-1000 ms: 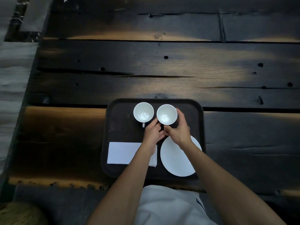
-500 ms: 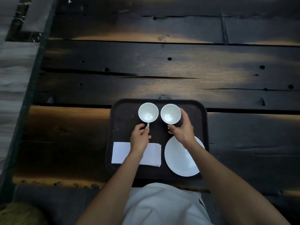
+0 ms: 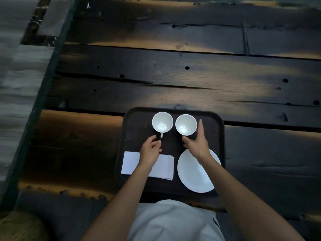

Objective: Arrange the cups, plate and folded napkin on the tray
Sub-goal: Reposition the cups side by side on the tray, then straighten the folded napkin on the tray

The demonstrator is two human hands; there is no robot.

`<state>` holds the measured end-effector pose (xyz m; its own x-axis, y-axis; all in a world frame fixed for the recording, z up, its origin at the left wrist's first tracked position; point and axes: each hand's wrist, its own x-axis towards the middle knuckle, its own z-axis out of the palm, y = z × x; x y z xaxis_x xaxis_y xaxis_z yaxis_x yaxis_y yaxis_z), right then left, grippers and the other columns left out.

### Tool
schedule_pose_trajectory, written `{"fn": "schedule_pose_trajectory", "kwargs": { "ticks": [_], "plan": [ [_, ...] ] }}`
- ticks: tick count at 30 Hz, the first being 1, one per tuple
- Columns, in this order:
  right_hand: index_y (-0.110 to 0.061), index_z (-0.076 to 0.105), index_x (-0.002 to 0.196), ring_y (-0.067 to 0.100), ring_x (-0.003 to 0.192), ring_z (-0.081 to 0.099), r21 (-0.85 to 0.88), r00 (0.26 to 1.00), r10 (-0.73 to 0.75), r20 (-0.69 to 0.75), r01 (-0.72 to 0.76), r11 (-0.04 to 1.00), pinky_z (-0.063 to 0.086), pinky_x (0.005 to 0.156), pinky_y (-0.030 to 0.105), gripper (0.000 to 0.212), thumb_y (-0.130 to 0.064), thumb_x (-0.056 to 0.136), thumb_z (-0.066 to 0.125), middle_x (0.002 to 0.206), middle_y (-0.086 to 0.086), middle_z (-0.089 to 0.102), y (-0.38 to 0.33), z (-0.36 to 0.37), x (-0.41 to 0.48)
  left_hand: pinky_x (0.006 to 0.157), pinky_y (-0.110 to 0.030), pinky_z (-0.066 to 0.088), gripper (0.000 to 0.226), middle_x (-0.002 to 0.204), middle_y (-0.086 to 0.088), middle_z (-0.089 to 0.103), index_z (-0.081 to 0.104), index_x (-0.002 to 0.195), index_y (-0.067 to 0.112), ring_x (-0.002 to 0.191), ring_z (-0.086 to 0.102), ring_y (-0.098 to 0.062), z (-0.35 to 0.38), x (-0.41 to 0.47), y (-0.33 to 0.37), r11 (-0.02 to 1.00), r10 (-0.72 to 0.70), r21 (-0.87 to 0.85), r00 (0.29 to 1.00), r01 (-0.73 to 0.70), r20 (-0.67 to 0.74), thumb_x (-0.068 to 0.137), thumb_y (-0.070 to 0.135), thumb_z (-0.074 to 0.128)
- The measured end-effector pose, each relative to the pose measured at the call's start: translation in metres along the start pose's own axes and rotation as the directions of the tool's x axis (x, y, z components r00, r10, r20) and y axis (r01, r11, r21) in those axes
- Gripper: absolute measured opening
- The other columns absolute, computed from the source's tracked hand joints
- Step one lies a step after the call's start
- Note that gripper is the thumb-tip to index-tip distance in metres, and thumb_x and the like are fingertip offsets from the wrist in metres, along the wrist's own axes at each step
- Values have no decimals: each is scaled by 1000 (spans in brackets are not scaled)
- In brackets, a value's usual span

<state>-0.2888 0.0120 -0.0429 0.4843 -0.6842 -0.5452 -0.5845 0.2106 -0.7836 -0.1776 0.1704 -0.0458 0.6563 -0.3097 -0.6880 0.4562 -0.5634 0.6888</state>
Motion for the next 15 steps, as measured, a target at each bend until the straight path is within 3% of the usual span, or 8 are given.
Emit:
{"fn": "schedule_pose_trajectory", "kwargs": {
  "ticks": [3,5,8,12,15],
  "plan": [
    [-32,5,162,18,121,63,-25,997,-15,-70,13,1000,51,103,39,98,-16,92,72,158,-1,42,7,2,-18,86,-25,49,42,106,12,68,53,142,24,104,66,-13,-18,-10,-10,986,54,161,998,-48,-32,101,25,59],
    [-29,18,160,14,118,61,-65,986,-59,-154,49,997,51,100,37,87,-18,91,70,150,0,49,16,6,-37,84,-21,42,39,113,8,68,57,139,23,107,62,-13,-34,-20,-22,946,113,313,991,-88,-64,100,26,59],
    [-27,36,153,10,112,61,-96,974,-142,-177,126,987,56,91,37,70,-15,91,68,134,-4,58,32,13,-66,89,-26,47,37,125,-2,68,61,136,17,103,62,-15,-61,-34,-43,866,229,464,973,-188,-34,99,19,61],
    [-27,46,147,10,116,59,-143,978,-184,-99,169,975,56,84,30,59,-13,93,65,134,-8,57,51,24,-97,112,-34,40,44,146,-4,56,54,144,16,133,52,-21,-94,-38,-57,656,316,692,942,-300,109,101,22,58],
    [-24,48,146,8,117,57,-206,968,-233,-90,211,956,52,82,20,55,-13,94,63,138,-8,57,58,39,-115,117,-32,31,50,157,1,44,45,151,20,144,40,-17,-112,-35,-60,485,364,782,904,-391,226,102,28,53]
  ]
}}
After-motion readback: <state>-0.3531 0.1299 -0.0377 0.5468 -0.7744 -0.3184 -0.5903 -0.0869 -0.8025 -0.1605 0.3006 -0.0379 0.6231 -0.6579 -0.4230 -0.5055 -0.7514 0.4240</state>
